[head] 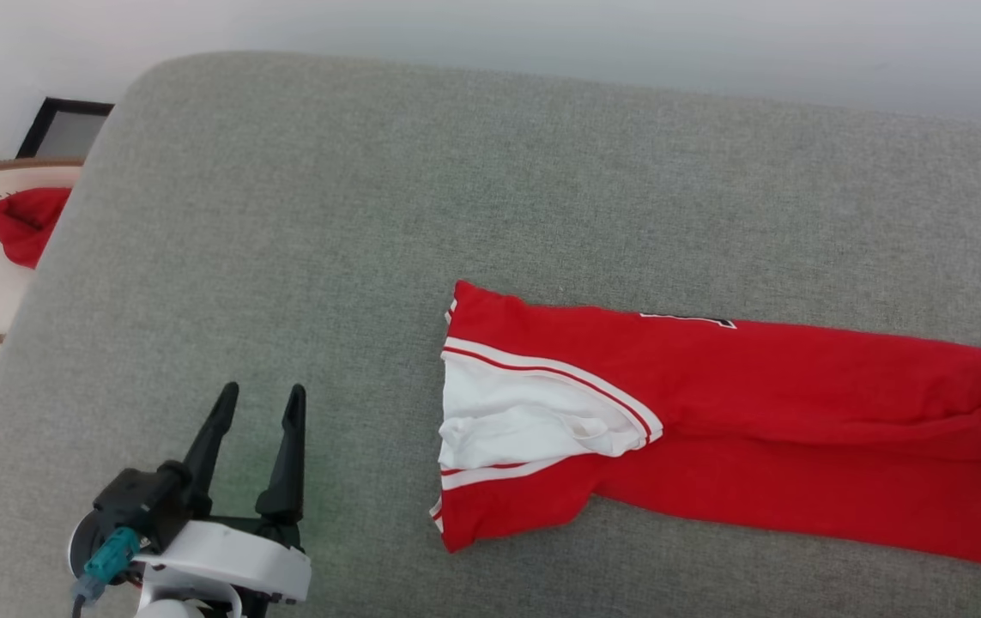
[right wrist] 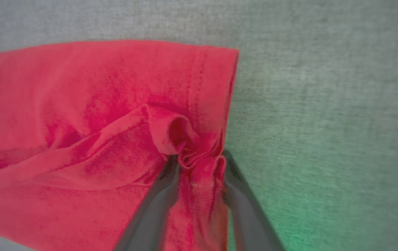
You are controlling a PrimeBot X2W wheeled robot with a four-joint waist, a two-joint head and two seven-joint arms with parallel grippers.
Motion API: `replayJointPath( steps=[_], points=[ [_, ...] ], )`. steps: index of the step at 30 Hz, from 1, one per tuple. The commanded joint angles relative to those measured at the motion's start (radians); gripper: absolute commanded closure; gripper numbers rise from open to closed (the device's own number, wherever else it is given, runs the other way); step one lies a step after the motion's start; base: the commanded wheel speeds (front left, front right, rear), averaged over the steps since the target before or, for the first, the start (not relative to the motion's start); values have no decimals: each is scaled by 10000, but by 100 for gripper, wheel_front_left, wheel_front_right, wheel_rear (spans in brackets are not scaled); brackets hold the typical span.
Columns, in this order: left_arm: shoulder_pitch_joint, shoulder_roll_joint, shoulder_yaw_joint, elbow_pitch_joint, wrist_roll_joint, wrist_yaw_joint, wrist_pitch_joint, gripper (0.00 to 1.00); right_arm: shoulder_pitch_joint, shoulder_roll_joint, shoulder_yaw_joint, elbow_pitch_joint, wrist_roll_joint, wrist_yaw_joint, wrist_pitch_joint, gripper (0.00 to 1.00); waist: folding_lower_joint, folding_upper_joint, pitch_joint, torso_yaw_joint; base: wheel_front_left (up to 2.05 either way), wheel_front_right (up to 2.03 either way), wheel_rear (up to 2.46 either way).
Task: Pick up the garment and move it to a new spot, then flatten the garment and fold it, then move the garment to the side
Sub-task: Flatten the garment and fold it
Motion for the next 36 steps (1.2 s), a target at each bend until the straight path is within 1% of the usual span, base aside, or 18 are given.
replayJointPath(
  steps=[1, 7, 12, 23, 27, 31, 34, 36],
  points=[
    [-116, -21, 38, 22, 86, -30, -7, 0, 445, 805, 445, 162, -40, 64, 229, 100, 0, -1, 34, -13, 0, 0, 0],
    [-142, 49, -49, 18, -28, -38, -7, 0, 472, 739, -55, -50, -188, 35, 103, 100, 0, -1, 91, -141, 0, 0, 0],
    [-53, 104, -7, -68, -90, -40, -7, 0, 290, 689, -655, -141, -307, 24, -322, 100, 0, -1, 137, -380, 0, 0, 0],
    [21, 297, 339, -391, -233, -34, -7, 0, 231, 58, -2333, 221, -539, 25, -1078, 100, 0, -1, 555, -1141, 0, 0, 0],
    [-55, 405, 375, -533, -227, -34, -7, 0, 239, -401, -3144, 593, -748, 30, -1365, 100, 0, -1, 775, -1363, 0, 0, 0],
    [-225, 506, 245, -577, -221, -33, -7, 0, 249, -790, -3992, 1293, -966, 30, -1790, 100, 0, -1, 901, -1427, 0, 0, 0],
    [-293, 542, 219, -573, -235, -33, -7, 0, 59, -924, -4432, 1748, -1126, 30, -2111, 100, 0, -1, 940, -1473, 0, 0, 0],
    [-331, 559, 214, -555, -219, -35, -7, 0, -66, -939, -4470, 1897, -1208, 30, -2211, 100, 0, -1, 935, -1498, 0, 0, 0]
  ],
)
